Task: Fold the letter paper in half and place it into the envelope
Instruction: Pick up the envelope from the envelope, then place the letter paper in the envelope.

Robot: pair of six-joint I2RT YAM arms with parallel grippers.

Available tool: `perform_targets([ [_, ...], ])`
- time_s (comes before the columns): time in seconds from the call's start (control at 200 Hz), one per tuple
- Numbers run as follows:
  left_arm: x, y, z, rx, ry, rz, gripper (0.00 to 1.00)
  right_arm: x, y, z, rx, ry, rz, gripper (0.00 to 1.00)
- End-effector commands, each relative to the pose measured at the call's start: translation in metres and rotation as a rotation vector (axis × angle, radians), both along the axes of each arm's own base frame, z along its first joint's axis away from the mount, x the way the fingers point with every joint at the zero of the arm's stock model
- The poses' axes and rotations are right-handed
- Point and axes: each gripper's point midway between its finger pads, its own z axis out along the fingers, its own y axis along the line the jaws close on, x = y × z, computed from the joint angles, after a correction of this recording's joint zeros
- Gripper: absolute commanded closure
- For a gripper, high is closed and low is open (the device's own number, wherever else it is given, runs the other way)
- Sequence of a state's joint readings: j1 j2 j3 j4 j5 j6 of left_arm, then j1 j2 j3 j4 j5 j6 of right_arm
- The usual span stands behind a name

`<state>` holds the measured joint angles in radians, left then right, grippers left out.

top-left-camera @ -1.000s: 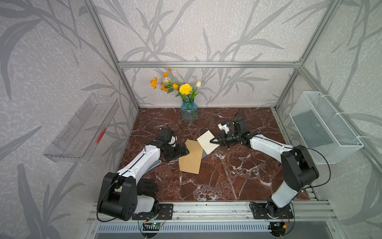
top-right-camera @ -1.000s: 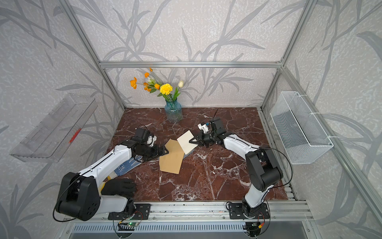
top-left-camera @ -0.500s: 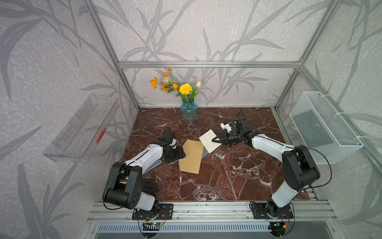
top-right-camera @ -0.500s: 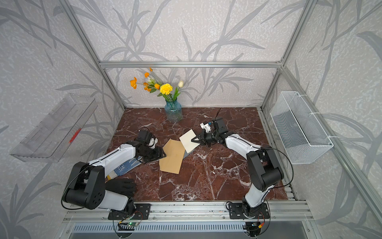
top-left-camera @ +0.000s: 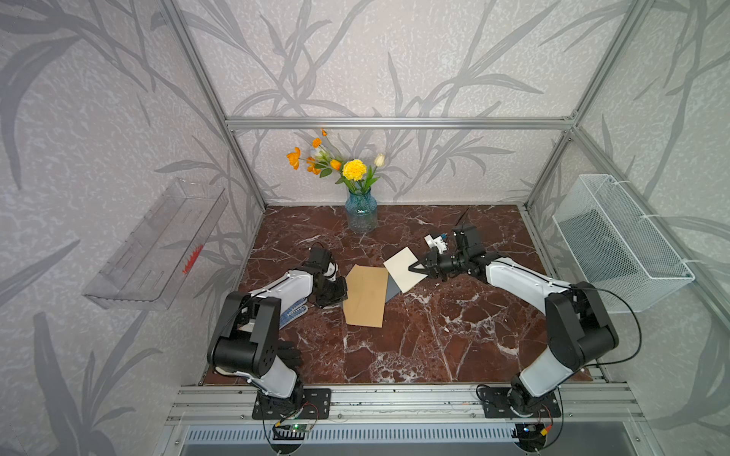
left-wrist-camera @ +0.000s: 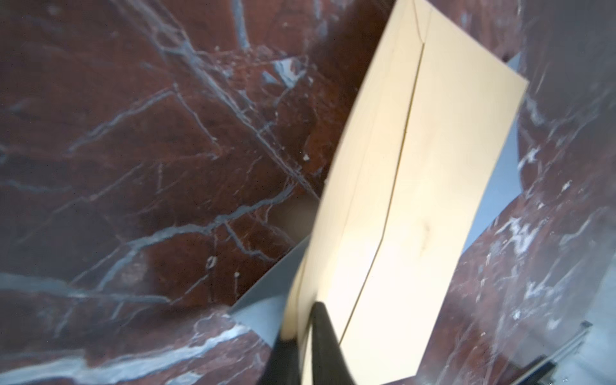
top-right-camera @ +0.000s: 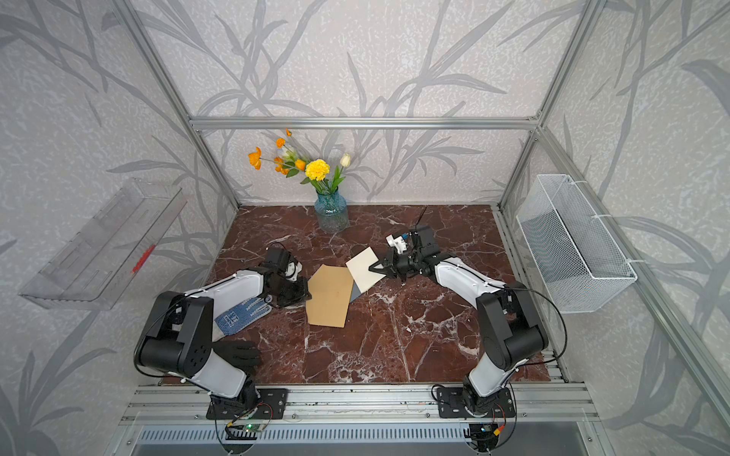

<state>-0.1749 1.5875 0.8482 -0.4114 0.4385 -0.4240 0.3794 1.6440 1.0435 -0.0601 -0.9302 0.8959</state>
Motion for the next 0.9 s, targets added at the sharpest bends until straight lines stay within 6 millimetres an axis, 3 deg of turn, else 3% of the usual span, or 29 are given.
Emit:
perform_targets([
  [0.0,0.012,-0.007,0.014,-0.046,-0.036,-0.012,1.00,-0.007,-0.003,0.007,-0.033,-0.019,0.001,1.00],
  [0.36,0.020,-0.007,0.080,-0.065,-0.127,0.035,1.00,-0.021,0.027,0.000,-0.305,0.008,0.067,1.00],
  [0.4,0.021,-0.008,0.086,-0.066,-0.136,0.040,1.00,-0.018,0.034,-0.011,-0.339,0.029,0.075,1.00],
  [0.68,0.021,-0.025,0.105,-0.070,-0.161,0.011,1.00,-0.005,0.074,-0.016,-0.475,-0.005,0.116,1.00],
  [0.895,0.018,-0.035,0.109,-0.081,-0.161,-0.009,1.00,-0.001,0.100,-0.008,-0.463,-0.052,0.131,1.00],
])
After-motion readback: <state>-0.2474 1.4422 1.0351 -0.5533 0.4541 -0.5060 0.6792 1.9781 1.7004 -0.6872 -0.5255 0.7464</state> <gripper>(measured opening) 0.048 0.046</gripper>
